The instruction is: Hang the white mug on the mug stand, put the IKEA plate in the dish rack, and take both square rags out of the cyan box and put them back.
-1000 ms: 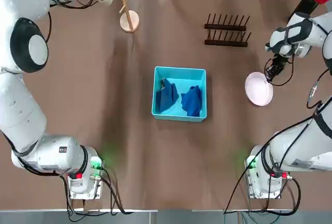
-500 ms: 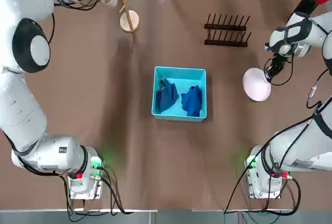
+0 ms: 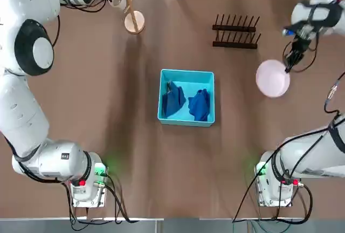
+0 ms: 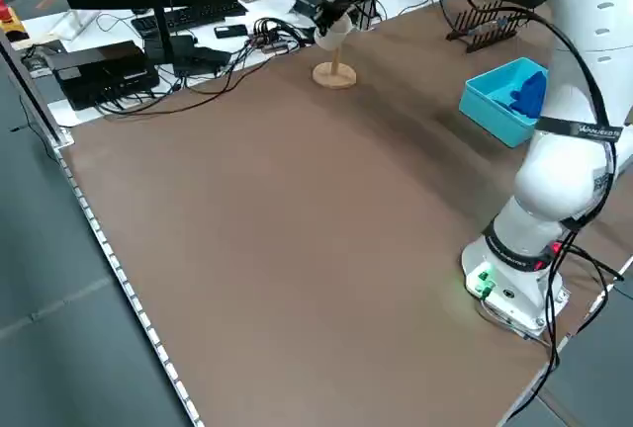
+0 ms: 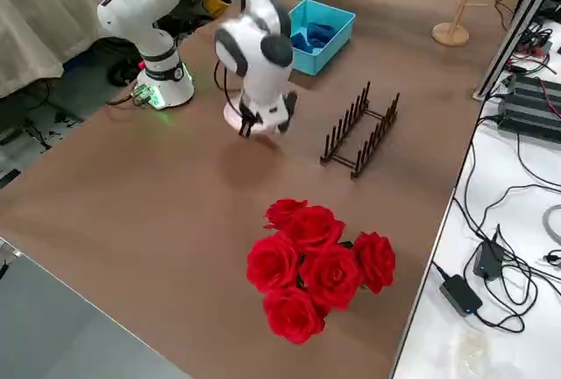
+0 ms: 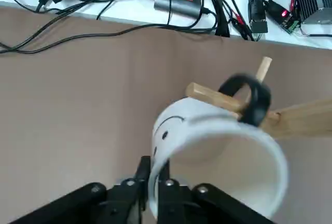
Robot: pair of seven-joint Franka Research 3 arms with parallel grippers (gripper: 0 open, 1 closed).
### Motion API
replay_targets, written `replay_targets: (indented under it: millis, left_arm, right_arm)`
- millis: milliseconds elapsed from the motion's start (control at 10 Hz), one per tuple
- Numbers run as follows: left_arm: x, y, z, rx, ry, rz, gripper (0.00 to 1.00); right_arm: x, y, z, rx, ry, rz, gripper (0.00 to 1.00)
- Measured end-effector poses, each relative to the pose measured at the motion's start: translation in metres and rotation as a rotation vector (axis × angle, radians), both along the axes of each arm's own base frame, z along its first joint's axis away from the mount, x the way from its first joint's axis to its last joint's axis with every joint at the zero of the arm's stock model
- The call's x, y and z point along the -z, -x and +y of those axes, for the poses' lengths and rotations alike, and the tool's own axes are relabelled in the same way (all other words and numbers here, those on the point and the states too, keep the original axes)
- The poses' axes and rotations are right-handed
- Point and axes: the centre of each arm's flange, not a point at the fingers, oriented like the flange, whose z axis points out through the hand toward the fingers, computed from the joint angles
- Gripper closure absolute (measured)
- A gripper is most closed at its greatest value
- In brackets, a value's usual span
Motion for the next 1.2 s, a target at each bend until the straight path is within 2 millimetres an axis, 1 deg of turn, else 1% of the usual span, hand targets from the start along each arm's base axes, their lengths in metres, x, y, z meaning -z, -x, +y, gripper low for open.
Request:
replay_targets:
  millis: [100,200,300,400,500,600,700,900,1000,1100,1200]
  left_arm:
    - [-0.001,0.0,-0.003,-0.005,0.006,0.0,0.66]
    - [-0.005,0.0,-0.003,-0.006,0.008,-0.007,0.49]
    - [-0.014,0.0,0.0,-0.008,0.006,-0.007,0.36]
    - [-0.027,0.002,0.004,0.004,-0.006,0.014,0.21]
    - [-0.045,0.007,0.011,0.021,-0.022,0.037,0.1]
    - [-0.066,0.013,0.02,0.039,-0.039,0.061,0.07]
    - [-0.089,0.021,0.027,0.054,-0.054,0.102,0.0]
    - [-0.137,0.037,0.033,0.074,-0.071,0.215,0.0]
    - [-0.159,0.045,0.033,0.08,-0.076,0.255,0.0]
    - [-0.175,0.059,0.03,0.092,-0.082,0.304,0.0]
    - [-0.187,0.077,0.018,0.124,-0.092,0.364,0.0]
  right_arm:
    - [-0.049,-0.009,-0.001,-0.005,0.003,0.003,0.97]
    - [-0.092,-0.017,0.003,0.013,0.023,0.003,0.97]
    - [-0.13,-0.025,0.014,0.051,0.078,0.0,0.97]
    - [-0.161,-0.032,0.034,0.092,0.166,-0.004,0.97]
    - [-0.186,-0.039,0.063,0.142,0.269,-0.02,0.97]
    - [-0.204,-0.044,0.094,0.196,0.368,-0.052,0.97]
    - [-0.215,-0.047,0.12,0.259,0.464,-0.099,0.97]
    - [-0.228,-0.051,0.163,0.411,0.654,-0.222,0.97]
    - [-0.23,-0.051,0.185,0.482,0.734,-0.286,0.97]
    - [-0.223,-0.052,0.204,0.55,0.813,-0.337,0.97]
    - [-0.207,-0.057,0.22,0.612,0.899,-0.369,0.97]
